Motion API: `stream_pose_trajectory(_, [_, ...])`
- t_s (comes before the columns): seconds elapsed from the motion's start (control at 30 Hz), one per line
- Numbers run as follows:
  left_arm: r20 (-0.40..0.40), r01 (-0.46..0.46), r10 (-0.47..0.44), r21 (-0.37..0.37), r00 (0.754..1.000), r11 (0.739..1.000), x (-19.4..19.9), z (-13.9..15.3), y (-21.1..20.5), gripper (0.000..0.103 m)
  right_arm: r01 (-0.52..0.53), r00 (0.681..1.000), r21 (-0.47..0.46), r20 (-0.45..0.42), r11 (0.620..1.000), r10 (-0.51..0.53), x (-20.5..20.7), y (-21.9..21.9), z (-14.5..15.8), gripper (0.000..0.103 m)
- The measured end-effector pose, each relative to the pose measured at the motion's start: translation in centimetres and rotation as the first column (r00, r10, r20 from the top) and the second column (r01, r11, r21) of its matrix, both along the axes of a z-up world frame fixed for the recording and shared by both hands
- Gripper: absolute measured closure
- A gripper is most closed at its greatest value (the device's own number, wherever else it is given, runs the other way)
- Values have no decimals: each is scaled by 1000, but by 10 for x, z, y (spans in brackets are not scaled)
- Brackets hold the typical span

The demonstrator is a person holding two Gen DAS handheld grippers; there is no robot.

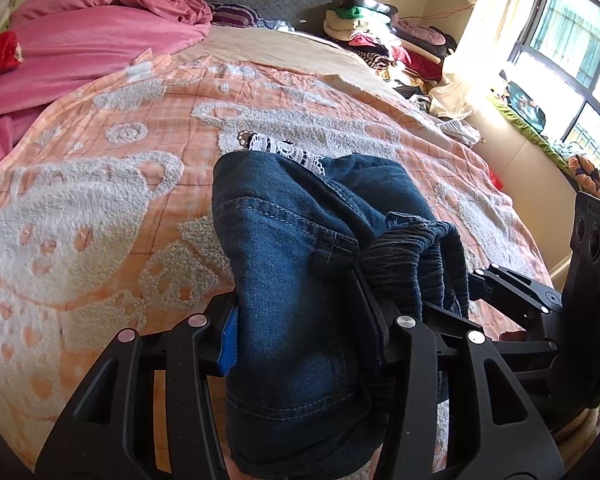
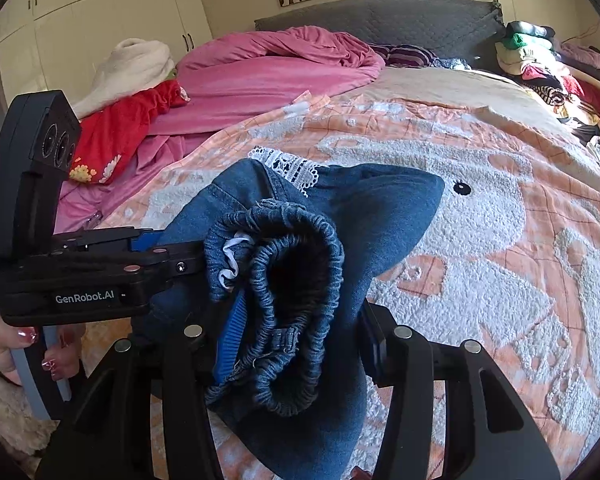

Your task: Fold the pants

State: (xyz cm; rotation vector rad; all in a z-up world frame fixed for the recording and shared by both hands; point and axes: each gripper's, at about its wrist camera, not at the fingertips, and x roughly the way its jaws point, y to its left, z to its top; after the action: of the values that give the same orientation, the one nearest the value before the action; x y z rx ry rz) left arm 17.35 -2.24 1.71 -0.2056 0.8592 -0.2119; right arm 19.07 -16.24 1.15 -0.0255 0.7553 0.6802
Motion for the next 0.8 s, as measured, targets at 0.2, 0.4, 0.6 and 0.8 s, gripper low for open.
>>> stream_pose_trajectory(0.2, [-44, -9, 10, 17, 999, 1000, 11, -22, 2, 63, 33, 998, 0, -58, 999, -33, 10, -3, -18, 54])
stream_pose_trajectory(0.4, [-66, -22, 23, 18, 998, 1000, 11, -34, 9, 60, 84, 990, -1, -110, 996, -84, 14, -14, -31, 47])
stream_pose_trajectory(0.6, [-84, -40, 41, 17, 996, 999, 9, -43, 14, 45, 139, 977, 2, -164, 990, -137, 16, -24, -42, 33])
stream_pose_trajectory(0.8, [-80, -43, 44, 12, 996, 999, 1, -41, 18, 35, 173, 974, -40, -144, 984, -177, 10, -25, -39, 23])
